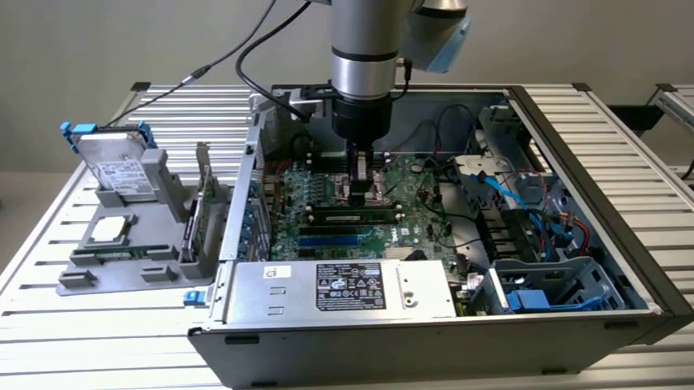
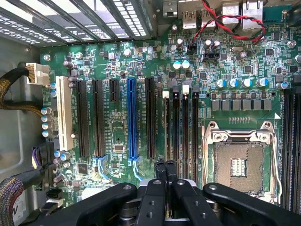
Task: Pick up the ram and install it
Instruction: 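Press down the ram until it locks into place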
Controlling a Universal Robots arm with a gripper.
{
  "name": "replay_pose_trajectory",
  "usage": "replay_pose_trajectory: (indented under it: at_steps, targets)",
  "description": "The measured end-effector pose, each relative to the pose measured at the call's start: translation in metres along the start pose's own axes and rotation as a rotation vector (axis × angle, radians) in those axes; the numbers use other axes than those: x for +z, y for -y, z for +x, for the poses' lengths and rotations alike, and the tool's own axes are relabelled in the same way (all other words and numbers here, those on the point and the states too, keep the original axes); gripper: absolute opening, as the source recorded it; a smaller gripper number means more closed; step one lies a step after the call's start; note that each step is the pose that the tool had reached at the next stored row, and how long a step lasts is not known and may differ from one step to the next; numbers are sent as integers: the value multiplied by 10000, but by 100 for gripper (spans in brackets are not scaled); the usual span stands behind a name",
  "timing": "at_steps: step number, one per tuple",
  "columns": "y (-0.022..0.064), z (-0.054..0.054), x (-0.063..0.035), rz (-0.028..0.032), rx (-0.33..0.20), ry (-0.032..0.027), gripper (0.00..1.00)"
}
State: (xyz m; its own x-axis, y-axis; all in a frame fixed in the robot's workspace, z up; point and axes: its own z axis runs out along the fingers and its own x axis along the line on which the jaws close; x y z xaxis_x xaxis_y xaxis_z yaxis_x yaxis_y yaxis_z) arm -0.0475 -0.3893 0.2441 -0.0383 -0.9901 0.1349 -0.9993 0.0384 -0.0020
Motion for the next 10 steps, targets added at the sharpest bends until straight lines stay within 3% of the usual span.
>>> replay_pose_trajectory:
  at_steps: [5, 10]
  targets:
    - [0, 0, 0, -4, 24, 0, 10]
    - [0, 0, 0, -109, 803, -2, 10]
